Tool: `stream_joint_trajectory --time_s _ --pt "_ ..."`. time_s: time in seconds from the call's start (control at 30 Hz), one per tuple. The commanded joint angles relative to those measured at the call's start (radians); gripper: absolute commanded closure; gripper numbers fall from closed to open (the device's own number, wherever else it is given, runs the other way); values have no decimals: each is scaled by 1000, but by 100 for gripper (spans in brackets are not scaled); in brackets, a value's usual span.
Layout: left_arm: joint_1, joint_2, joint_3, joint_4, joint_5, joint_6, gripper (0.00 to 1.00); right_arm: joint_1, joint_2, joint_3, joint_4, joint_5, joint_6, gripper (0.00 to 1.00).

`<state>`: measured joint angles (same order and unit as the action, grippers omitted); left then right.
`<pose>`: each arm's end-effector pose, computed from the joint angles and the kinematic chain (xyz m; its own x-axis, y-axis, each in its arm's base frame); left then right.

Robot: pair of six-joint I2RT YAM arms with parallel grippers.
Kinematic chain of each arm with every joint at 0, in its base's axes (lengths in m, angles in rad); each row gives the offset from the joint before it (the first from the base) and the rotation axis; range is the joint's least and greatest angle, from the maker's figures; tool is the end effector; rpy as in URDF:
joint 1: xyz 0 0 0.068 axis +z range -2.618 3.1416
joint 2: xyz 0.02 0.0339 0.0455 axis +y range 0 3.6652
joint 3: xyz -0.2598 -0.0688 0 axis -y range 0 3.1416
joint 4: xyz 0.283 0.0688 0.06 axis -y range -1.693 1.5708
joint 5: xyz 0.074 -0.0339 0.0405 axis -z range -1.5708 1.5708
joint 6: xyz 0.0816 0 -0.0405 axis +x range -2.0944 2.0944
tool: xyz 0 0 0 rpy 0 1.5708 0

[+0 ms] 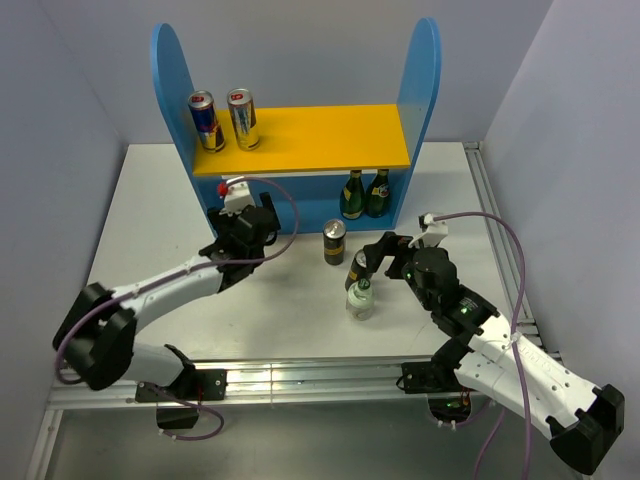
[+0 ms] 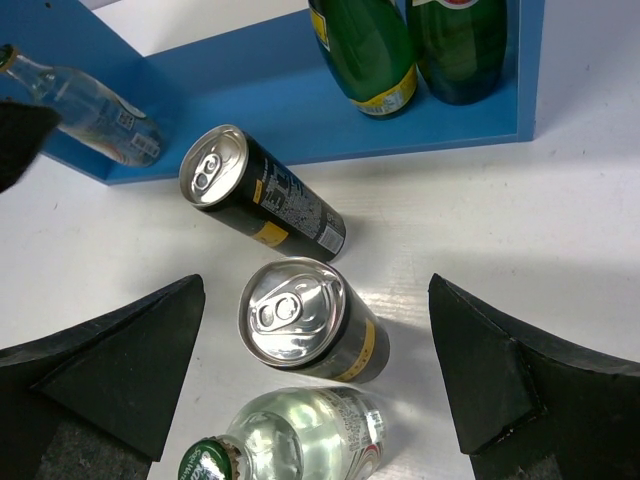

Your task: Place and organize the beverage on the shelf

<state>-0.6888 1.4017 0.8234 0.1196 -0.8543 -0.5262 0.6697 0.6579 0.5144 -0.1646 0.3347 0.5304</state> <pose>0.3174 -0.1816 0.2087 -0.2431 -0.2271 -0.9430 -0.2621 0.9514 -0.1616 0.2103 0.1323 0.2455 -0.3775 0.3105 -0.8724 -0.1738 0.9016 0.3961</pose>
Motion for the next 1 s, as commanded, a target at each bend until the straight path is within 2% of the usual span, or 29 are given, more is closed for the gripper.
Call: stream_joint_trajectory --time_s 0.0,0.13,0.2,0.23,0.27,0.33,0.37,0.4,0.43,0.5,0.53,0.67,0.83,0.97 --pt "-89 -117 -59 -116 -62 -124 1 5 -9 -8 33 9 -3 0" --pt "-259 -191 -148 -179 -77 -222 1 5 -18 -11 33 17 -1 0" --pt "-400 -202 -190 -204 -112 -267 1 5 -17 -10 34 27 2 0" --pt "-447 -196 -197 -216 -135 -315 1 5 -17 -10 30 36 2 0" --pt "-550 -188 -201 -228 -147 -346 1 5 -15 -8 30 41 2 0" --pt "-651 -143 -184 -277 -167 -406 1 5 -14 -8 28 46 0 0" --pt "-751 -126 -153 -317 -217 -505 1 5 -12 -7 27 47 2 0" --pt "-796 -84 -139 -363 -233 -550 1 5 -12 -7 28 49 0 0" --pt "-831 -66 -130 -344 -239 -563 1 5 -9 -5 27 50 2 0" --pt "-920 -8 -125 -255 -236 -480 1 5 -6 -4 23 52 0 0" --pt "-939 12 -122 -144 -227 -418 1 5 -6 -2 22 53 0 0" --pt "-966 106 -102 99 -174 -252 1 5 -15 -4 19 55 2 0" --pt "-933 226 -61 265 -143 -94 1 5 -27 -10 19 56 2 0" --pt "-872 293 -43 397 -101 -28 3 5 -24 -10 22 53 0 0"
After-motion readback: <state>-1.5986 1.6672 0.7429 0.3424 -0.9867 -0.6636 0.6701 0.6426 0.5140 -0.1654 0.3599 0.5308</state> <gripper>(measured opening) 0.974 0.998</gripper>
